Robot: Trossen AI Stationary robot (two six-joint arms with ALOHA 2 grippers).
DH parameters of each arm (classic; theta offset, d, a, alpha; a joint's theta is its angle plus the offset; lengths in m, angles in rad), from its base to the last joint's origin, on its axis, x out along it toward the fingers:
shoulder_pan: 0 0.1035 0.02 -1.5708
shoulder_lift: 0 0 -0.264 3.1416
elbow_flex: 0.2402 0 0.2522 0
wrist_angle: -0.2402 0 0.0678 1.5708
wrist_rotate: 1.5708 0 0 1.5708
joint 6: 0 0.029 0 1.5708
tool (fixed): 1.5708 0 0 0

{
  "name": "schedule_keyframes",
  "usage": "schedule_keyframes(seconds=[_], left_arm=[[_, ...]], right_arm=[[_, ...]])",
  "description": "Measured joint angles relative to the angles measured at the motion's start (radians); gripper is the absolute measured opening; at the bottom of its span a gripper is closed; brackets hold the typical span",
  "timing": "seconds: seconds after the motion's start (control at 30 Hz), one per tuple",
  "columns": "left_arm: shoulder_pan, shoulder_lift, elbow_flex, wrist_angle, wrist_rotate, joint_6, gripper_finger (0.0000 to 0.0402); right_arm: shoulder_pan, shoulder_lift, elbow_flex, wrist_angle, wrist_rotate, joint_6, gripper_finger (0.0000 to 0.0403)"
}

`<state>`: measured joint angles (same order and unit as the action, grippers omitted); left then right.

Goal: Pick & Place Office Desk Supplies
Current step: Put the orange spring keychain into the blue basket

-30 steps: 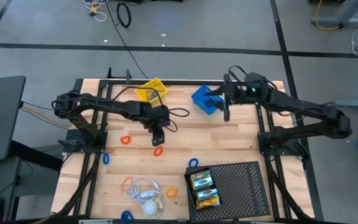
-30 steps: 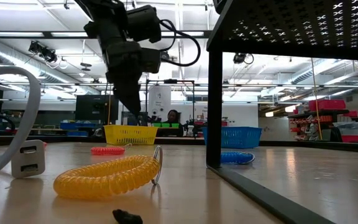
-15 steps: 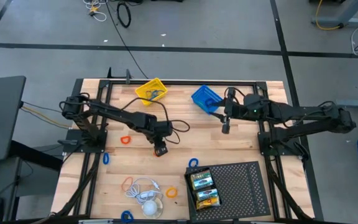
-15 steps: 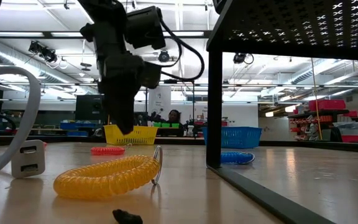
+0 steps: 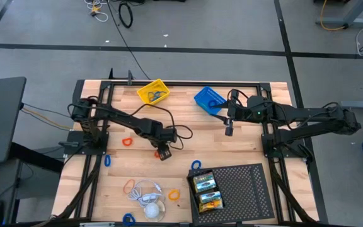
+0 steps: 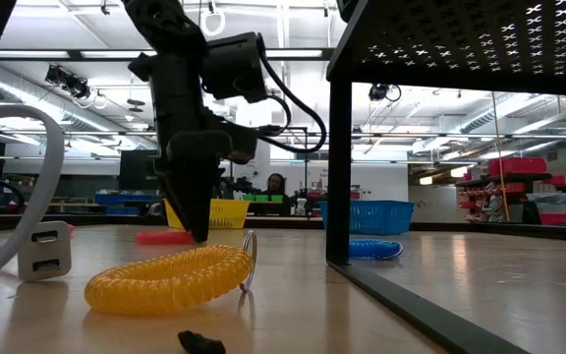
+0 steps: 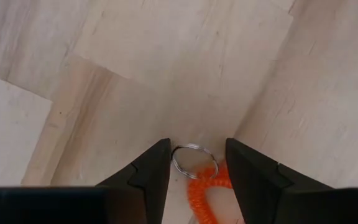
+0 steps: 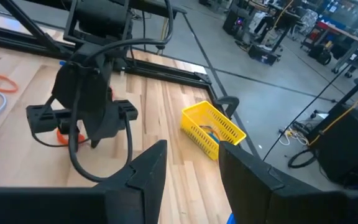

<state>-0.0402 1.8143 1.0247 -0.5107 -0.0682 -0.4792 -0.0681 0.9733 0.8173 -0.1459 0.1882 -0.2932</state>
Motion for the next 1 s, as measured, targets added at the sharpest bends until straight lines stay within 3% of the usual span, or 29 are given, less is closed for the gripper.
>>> schedule_keyframes(seconds=[0.13, 0.27, 0.33, 0.53, 0.83, 1.0], left_arm=[[-0.001, -0.003, 0.0, 0.0, -0.028, 0.013, 0.013], [-0.006, -0.006, 0.012, -0.004, -0.052, 0.062, 0.0039], [-0.015, -0.006, 0.027, -0.009, -0.083, 0.093, 0.0012], [-0.044, -0.006, 0.119, -0.097, -0.17, 0.147, 0.0005], [-0.073, -0.006, 0.327, -0.311, -0.407, 0.265, 0.0003], [-0.049, -0.006, 0.417, -0.3, -0.527, 0.417, 0.0002]], right_arm=[[0.0, 0.0, 0.0, 0.0, 0.0, 0.005, 0.0156], [0.0, 0.0, 0.0, 0.001, 0.0, 0.007, 0.0156], [0.0, 0.0, 0.0, 0.003, 0.0, 0.008, 0.0156], [0.0, 0.0, 0.0, 0.003, 0.0, 0.015, 0.0156], [0.0, 0.0, 0.0, -0.001, 0.0, 0.015, 0.0156], [-0.04, 0.001, -0.035, 0.027, -0.002, 0.0, 0.0156]])
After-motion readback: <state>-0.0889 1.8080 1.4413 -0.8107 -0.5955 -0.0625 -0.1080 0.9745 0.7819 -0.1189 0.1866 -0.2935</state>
